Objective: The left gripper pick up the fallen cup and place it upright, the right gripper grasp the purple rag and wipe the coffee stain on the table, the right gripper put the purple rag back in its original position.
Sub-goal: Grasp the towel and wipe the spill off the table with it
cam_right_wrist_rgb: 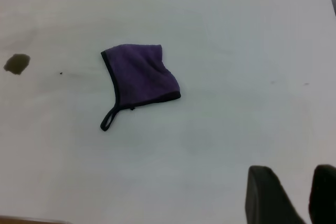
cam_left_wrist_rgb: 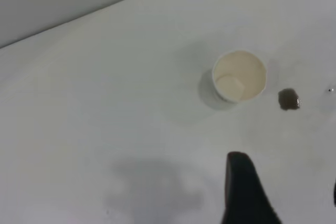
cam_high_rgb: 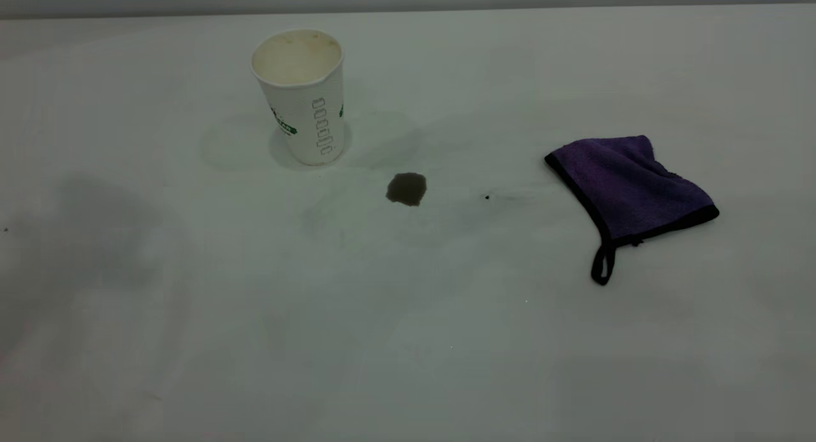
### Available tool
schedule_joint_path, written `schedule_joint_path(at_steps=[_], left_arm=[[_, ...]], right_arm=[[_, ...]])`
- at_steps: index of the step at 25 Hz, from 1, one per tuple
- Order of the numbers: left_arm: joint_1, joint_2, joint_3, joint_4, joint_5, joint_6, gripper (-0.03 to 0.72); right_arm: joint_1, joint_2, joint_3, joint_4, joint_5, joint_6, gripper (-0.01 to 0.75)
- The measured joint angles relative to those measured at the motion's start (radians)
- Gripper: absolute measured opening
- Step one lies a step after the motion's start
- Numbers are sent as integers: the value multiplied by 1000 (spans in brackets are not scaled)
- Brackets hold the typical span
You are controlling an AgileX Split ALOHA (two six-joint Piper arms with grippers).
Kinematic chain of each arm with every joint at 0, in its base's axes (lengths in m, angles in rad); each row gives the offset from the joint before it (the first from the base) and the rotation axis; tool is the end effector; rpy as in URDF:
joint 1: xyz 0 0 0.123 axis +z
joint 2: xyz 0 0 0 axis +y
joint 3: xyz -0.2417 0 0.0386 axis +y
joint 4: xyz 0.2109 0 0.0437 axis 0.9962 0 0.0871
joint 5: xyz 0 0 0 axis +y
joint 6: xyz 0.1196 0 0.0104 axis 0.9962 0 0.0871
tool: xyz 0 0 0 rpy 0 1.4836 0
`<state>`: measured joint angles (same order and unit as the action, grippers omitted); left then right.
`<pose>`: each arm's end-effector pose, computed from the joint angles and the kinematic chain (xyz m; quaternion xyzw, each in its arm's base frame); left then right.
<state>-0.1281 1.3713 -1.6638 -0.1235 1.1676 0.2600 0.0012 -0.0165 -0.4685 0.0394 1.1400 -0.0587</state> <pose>0.2597 -0.0472 0.3859 0.1772 0.9054 -0.0365 0.3840 0.0250 0.0043 0.2301 -0.0276 0.8763 0.0058 0.4810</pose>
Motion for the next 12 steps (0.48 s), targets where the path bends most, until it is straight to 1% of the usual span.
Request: schedule_joint_path(at_steps=[3, 8, 12], left_arm=[[0, -140, 108, 20, 0, -9, 405], [0, -327, 220, 23, 1, -22, 346], [0, -532, 410, 24, 1, -118, 312]], right_arm=[[0, 0, 0, 0, 0, 0, 238], [0, 0, 0, 0, 0, 0, 238], [0, 0, 0, 0, 0, 0, 238]])
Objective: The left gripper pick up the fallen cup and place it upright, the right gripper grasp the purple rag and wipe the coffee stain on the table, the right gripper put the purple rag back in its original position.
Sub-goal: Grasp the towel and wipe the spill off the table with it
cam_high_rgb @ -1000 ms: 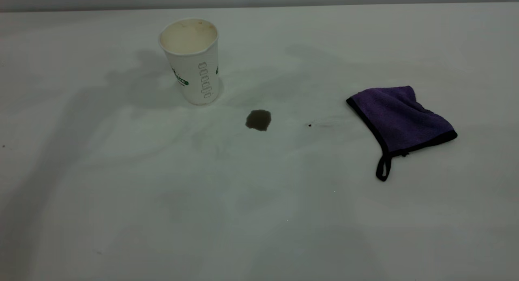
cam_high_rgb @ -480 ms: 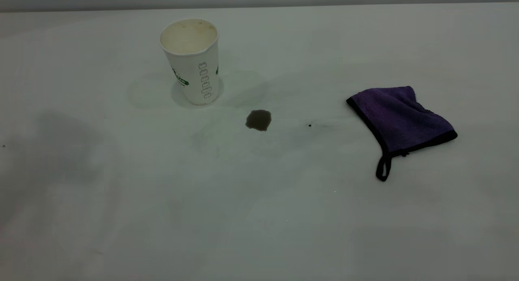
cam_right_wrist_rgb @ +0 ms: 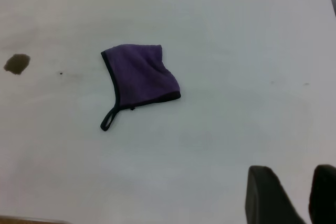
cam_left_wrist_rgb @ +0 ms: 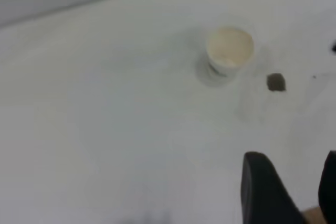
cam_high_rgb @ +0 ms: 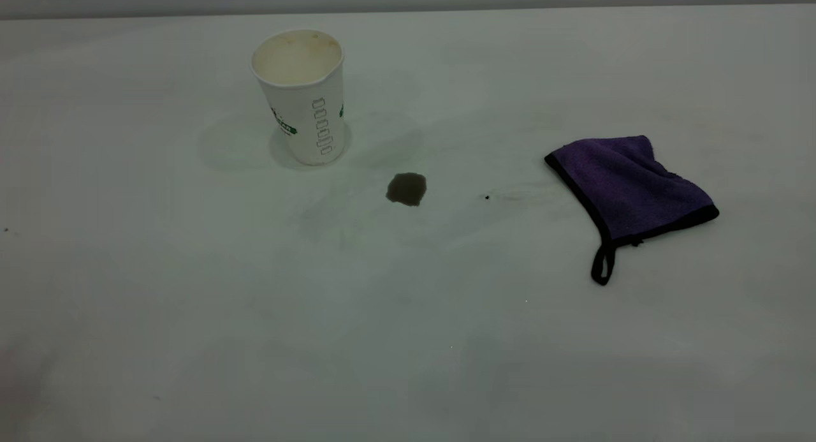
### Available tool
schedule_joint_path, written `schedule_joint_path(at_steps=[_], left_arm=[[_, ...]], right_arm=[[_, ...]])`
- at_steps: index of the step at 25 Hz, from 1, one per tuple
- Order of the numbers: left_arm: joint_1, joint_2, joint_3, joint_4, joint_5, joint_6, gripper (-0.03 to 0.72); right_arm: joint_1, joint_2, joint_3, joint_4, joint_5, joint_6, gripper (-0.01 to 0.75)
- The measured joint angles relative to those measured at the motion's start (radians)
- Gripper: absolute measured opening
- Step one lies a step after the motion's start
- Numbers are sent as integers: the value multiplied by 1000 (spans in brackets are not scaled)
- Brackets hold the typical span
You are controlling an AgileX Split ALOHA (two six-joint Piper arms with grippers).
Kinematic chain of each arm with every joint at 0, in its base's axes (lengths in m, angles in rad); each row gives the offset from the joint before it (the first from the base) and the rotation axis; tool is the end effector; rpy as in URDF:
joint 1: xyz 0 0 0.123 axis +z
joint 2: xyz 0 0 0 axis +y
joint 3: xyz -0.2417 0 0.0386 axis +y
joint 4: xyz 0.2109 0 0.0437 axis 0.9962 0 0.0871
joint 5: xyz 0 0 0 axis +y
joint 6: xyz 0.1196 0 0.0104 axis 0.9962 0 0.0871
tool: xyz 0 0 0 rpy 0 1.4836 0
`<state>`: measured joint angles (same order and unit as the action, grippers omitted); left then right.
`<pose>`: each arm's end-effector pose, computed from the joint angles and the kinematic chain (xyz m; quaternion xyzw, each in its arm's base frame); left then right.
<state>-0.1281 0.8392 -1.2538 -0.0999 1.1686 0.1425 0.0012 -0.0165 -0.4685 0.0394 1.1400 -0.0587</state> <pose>0.1342 -0.0284 0.3798 0.1237 0.8899 -0.0467 0.4366 0.0250 0.0043 0.2301 -0.0276 0.8763 0.0058 0.4810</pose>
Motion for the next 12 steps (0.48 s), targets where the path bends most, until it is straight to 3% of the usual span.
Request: schedule_joint_path(at_steps=[5, 12], left_arm=[[12, -281, 262, 1, 0, -12, 290], [159, -581, 445, 3, 0, -12, 288]], right_arm=[[0, 0, 0, 0, 0, 0, 238], [0, 0, 0, 0, 0, 0, 238]])
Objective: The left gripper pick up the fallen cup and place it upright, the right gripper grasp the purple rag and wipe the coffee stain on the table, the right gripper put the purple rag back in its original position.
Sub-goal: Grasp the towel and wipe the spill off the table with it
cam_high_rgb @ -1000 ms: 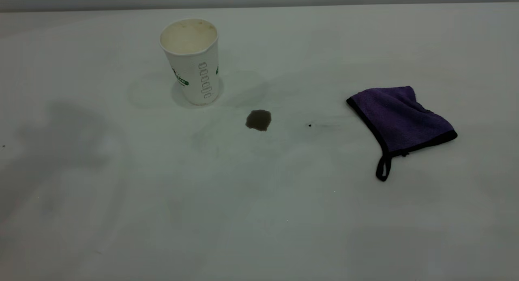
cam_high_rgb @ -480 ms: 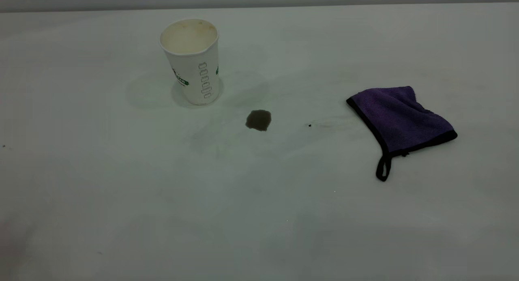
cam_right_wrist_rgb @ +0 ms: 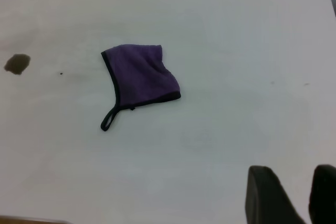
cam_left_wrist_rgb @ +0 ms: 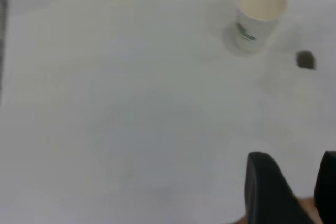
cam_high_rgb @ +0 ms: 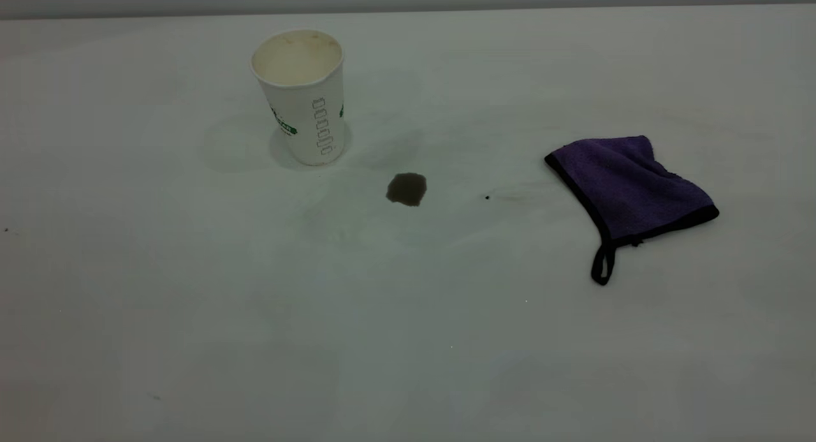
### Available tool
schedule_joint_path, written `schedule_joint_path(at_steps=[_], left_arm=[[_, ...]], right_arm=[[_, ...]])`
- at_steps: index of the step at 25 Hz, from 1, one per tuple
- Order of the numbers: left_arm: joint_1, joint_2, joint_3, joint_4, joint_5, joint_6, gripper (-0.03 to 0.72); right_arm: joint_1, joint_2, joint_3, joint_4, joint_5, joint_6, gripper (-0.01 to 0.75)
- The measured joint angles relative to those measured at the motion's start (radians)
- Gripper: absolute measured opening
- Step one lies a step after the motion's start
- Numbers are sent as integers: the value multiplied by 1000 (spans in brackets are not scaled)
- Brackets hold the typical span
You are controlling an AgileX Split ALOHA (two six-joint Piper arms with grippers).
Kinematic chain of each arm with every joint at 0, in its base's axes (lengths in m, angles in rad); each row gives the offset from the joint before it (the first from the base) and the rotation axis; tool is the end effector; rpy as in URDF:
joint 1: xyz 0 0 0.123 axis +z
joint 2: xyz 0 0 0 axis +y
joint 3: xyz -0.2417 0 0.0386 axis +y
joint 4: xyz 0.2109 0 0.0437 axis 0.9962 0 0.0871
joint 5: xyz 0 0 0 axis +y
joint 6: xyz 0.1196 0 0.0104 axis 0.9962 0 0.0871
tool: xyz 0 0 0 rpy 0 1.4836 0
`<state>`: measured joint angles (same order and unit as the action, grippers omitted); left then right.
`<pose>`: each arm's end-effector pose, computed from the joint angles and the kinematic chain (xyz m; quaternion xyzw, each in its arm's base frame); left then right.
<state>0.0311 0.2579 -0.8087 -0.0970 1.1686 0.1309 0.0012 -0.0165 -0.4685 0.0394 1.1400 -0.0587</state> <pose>0.0365 -0.0096 0.3092 0.0489 0.8654 -0.0078 0.4986 0.0250 0.0043 0.2301 -0.0276 0.8763 0.0058 0.4810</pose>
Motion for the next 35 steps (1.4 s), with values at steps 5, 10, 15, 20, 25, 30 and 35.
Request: schedule_joint_path(at_steps=[5, 10, 15, 20, 25, 30, 35], left_arm=[[60, -150, 101, 0, 0, 0, 288], [64, -257, 213, -2, -5, 0, 288], [61, -277, 297, -1, -13, 0, 288], [5, -277, 314, -1, -31, 0, 288], [-15, -277, 314, -1, -31, 1, 288], [-15, -277, 314, -1, -32, 0, 288], [-16, -277, 314, -1, -33, 0, 287]], right_arm=[[0, 0, 0, 0, 0, 0, 238], [0, 0, 0, 0, 0, 0, 238], [0, 0, 0, 0, 0, 0, 238], [0, 0, 0, 0, 0, 0, 238], [0, 0, 0, 0, 0, 0, 238], [0, 0, 0, 0, 0, 0, 238], [0, 0, 0, 0, 0, 0, 238]])
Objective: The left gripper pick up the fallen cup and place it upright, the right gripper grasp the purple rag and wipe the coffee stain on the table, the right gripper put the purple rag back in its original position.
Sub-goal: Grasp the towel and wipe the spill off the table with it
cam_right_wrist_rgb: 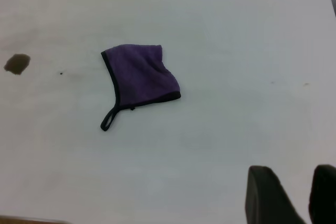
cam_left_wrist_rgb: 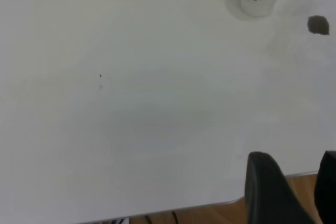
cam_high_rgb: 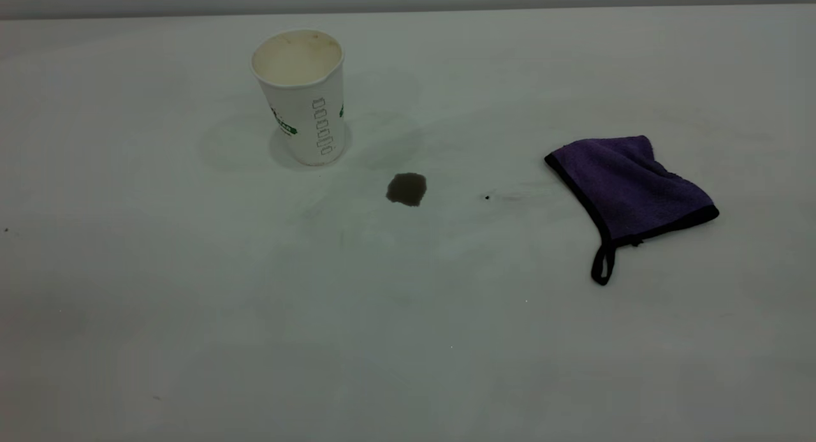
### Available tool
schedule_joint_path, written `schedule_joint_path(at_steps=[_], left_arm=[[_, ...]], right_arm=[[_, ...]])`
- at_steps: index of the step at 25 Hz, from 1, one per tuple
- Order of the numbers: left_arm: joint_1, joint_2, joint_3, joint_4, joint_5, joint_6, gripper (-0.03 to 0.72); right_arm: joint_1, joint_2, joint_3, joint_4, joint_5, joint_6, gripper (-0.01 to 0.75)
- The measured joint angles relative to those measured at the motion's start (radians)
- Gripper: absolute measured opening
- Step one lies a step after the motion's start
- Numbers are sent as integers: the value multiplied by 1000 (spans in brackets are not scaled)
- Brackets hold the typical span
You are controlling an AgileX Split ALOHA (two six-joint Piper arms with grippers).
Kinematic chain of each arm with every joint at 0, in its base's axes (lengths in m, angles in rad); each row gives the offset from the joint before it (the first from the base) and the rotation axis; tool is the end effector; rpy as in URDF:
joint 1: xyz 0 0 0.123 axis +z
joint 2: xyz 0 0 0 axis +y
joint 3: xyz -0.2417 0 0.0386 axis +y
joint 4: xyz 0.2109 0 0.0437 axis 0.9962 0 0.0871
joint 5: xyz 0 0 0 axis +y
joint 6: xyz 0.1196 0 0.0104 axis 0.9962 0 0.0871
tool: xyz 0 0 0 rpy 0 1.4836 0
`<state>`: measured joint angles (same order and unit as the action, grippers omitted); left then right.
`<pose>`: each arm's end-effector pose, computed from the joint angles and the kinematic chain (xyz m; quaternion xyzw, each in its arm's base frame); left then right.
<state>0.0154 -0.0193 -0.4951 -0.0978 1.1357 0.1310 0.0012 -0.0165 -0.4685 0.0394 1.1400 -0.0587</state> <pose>0.0229 -0.0103 0.2380 0.0542 0.8659 -0.0124 0.4971 0.0250 0.0043 0.2301 -0.0276 0.8763 0.0058 0.4810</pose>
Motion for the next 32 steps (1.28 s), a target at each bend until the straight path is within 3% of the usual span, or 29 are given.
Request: schedule_joint_path(at_steps=[21, 24, 29, 32], left_arm=[[0, 0, 0, 0, 0, 0, 287], [0, 0, 0, 0, 0, 0, 287], [0, 0, 0, 0, 0, 0, 287], [0, 0, 0, 0, 0, 0, 287]], right_arm=[[0, 0, -1, -3, 0, 28, 252], [0, 1, -13, -14, -8, 44, 326], [0, 164, -79, -39, -14, 30, 615], [0, 365, -138, -53, -72, 9, 712]])
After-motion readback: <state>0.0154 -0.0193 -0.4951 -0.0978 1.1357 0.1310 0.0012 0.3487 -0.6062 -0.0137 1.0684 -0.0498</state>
